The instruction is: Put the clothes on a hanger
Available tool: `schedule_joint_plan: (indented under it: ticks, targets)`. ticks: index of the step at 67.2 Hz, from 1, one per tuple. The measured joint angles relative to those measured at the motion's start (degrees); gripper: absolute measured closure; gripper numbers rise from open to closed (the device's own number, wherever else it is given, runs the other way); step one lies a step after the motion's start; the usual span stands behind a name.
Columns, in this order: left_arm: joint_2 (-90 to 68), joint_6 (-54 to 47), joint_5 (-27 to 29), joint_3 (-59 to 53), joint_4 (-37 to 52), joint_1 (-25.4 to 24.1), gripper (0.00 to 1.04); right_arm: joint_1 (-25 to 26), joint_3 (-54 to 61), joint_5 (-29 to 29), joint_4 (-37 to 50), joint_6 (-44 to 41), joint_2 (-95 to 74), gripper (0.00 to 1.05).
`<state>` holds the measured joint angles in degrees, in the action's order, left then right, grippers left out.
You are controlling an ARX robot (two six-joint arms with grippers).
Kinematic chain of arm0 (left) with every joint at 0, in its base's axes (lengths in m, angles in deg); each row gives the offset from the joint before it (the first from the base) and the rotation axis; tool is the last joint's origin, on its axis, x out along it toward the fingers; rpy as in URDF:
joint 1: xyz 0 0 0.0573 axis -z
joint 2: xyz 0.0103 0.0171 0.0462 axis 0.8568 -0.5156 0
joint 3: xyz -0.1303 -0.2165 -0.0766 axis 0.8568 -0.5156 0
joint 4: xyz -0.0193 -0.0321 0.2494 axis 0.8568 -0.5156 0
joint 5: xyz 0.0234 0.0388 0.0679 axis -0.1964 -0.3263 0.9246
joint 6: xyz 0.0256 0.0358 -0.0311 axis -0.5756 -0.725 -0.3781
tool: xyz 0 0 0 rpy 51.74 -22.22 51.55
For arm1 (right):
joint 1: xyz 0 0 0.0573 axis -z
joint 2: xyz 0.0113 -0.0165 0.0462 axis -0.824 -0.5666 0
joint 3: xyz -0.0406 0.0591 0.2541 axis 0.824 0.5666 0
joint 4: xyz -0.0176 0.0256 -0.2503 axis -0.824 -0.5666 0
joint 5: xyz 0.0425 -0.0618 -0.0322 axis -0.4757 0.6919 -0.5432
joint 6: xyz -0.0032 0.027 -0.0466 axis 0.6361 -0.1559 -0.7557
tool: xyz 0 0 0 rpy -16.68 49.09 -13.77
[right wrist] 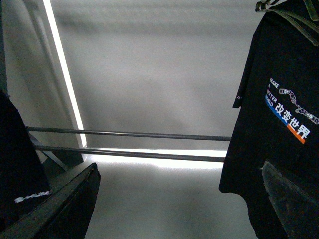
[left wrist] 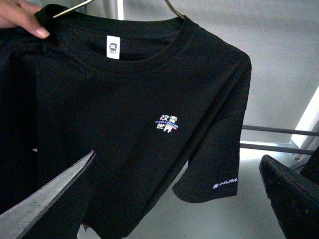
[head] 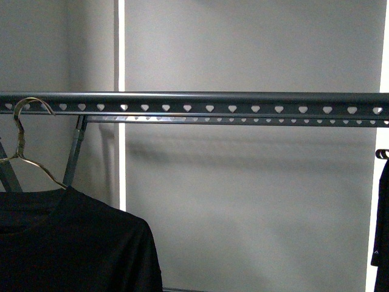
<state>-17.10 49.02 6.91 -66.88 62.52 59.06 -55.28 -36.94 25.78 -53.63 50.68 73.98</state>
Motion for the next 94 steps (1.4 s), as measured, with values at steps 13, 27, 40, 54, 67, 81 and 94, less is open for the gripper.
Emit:
schedule_joint_plan:
  ticks: [13,27,40,54,67,81,94]
  targets:
    - [0.00,0.00,0.00,0.00,0.00,0.00,0.07,0.00,0.00,0.00,0.00,0.00,0.00,0.07]
    - [-4.33,-2.78,-13.44,0.24,1.86,-3.19,0.07,0.00,0.00,0.02,0.00,0.00,0.00,0.07]
    - [-29.88,3.72,-2.23,10.80,20.50,4.59,0.07,-0.02,0.00,-0.04,0.00,0.00,0.00,0.07]
    - [-59.91,25.92,8.02,32.37,24.33,11.56,0.07,-0.02,0.00,-0.07,0.00,0.00,0.00,0.07]
    - [-77.11,38.51,15.17,49.64,20.50,12.22,0.07,-0.02,0.00,-0.02,0.00,0.00,0.00,0.07]
    - [-83.76,44.13,21.33,59.49,14.82,9.46,0.07,-0.02,0.00,-0.04,0.00,0.00,0.00,0.07]
    - [-88.91,46.71,23.45,64.52,11.23,8.66,0.07,-0.02,0.00,-0.04,0.00,0.00,0.00,0.07]
